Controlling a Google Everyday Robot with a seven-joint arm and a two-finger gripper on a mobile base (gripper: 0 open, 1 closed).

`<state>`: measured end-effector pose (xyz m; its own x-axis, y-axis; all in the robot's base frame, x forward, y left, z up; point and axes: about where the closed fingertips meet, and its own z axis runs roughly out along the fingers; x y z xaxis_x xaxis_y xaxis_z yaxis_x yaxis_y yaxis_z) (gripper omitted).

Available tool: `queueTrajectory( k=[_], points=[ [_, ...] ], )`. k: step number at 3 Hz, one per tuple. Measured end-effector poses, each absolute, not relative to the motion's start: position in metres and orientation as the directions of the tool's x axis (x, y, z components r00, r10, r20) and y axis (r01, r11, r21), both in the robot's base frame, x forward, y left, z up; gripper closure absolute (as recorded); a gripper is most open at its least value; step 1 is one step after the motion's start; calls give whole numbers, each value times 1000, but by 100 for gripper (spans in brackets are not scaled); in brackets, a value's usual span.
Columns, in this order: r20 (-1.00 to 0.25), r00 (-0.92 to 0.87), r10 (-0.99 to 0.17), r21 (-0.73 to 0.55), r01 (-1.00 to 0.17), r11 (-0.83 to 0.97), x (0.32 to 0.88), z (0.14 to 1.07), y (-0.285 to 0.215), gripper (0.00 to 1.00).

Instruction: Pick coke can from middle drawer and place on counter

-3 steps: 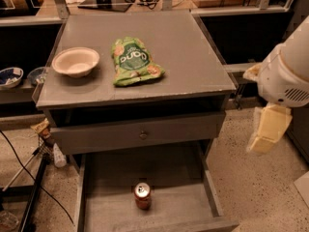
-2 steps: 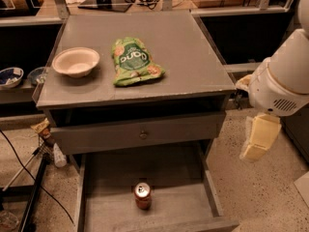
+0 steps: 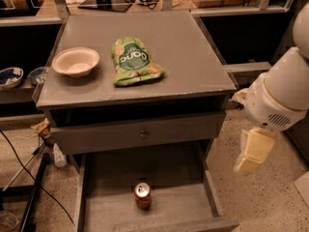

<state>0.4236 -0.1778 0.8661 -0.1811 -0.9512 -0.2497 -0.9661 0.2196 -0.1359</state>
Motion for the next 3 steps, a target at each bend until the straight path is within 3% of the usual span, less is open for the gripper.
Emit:
queueTrajectory(
  k=[3],
  points=[
    [-297, -234, -926, -42, -965, 258, 393, 808, -155, 0]
  ],
)
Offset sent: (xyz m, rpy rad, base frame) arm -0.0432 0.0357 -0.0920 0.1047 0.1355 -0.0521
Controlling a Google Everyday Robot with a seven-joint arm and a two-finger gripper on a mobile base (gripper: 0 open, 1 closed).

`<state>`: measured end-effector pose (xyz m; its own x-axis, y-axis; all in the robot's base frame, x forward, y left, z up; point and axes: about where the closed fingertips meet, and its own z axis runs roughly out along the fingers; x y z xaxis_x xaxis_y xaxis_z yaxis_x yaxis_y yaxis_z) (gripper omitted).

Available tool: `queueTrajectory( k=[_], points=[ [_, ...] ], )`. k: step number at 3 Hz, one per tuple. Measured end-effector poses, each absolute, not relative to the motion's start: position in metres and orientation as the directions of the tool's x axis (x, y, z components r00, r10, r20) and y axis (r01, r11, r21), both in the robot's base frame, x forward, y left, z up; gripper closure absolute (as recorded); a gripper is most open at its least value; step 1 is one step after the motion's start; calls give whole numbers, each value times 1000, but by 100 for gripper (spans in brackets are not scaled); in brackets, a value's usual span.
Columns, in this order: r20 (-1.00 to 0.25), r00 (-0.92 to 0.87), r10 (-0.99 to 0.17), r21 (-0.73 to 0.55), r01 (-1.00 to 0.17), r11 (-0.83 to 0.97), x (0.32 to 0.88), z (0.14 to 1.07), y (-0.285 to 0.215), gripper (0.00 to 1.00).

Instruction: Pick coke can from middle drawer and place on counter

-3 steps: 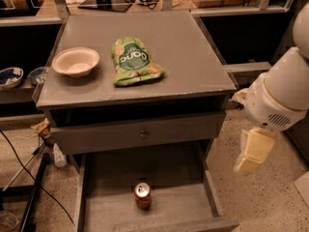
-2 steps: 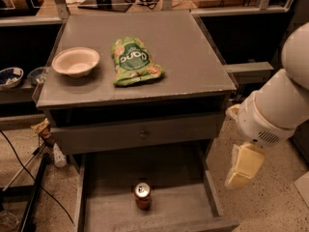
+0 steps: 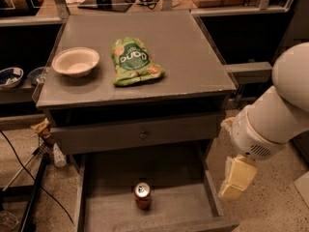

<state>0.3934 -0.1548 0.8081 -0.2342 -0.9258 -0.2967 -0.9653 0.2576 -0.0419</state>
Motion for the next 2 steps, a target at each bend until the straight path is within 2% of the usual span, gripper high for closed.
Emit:
queueTrajectory(
  k=[2],
  points=[
    [-421, -297, -857, 14, -947, 321, 399, 762, -147, 0]
  ],
)
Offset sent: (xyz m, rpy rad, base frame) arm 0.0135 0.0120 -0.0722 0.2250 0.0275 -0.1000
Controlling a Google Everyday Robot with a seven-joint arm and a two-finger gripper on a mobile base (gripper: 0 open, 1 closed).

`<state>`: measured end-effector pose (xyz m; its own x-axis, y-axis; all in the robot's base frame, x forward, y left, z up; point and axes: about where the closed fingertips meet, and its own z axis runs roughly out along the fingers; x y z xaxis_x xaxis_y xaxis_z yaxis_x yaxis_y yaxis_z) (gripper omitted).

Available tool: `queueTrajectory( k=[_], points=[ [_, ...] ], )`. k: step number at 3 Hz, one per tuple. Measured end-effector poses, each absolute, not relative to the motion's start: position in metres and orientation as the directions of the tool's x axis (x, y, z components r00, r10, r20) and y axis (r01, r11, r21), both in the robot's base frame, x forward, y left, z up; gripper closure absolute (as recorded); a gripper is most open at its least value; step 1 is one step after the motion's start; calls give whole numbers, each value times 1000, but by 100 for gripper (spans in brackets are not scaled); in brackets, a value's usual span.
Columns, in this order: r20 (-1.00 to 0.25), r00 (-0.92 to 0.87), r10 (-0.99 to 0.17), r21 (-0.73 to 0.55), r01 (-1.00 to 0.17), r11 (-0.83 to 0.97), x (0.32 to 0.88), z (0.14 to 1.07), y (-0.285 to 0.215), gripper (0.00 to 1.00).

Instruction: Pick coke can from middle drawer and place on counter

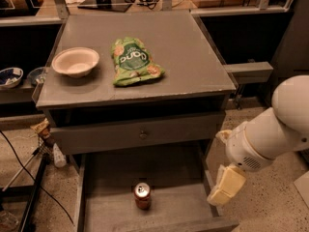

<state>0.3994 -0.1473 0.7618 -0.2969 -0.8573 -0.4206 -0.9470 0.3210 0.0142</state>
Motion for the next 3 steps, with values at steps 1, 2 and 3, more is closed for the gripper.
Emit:
queueTrajectory(
  k=[1, 2, 3],
  points=[
    [-451, -301, -840, 30, -946, 323, 406, 741, -139, 0],
    [-451, -301, -840, 30, -946, 323, 406, 741, -139, 0],
    [-475, -314, -822, 46, -942, 333, 406, 721, -133, 0]
  ],
)
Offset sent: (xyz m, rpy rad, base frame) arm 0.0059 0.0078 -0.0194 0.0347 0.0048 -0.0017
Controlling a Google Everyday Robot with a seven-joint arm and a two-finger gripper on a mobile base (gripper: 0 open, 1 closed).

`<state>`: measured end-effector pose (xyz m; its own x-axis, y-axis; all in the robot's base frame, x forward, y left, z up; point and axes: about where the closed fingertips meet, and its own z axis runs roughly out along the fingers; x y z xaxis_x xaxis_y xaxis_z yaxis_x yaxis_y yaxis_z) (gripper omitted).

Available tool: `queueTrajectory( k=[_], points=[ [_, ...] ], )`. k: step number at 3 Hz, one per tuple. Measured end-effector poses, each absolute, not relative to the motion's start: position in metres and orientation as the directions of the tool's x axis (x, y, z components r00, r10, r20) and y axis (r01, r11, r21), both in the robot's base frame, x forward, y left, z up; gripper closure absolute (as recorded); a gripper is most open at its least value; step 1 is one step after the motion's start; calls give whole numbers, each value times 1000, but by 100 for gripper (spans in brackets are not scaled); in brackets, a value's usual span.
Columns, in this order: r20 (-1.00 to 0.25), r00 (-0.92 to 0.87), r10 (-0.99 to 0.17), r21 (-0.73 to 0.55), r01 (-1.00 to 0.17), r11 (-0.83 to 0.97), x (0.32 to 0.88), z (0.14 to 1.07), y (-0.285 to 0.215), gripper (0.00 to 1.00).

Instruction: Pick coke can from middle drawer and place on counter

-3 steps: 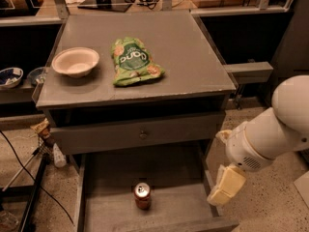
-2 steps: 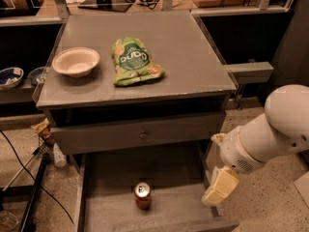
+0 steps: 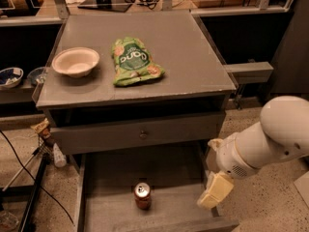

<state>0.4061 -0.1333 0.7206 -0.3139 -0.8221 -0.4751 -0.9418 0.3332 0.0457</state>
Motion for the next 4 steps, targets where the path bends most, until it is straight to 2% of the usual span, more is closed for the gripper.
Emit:
queueTrajectory(
  k=[2, 4],
  points=[
    [-565, -325, -758, 58, -932, 357, 417, 676, -117, 0],
    [-601, -350, -718, 82, -921, 380, 413, 654, -120, 0]
  ],
)
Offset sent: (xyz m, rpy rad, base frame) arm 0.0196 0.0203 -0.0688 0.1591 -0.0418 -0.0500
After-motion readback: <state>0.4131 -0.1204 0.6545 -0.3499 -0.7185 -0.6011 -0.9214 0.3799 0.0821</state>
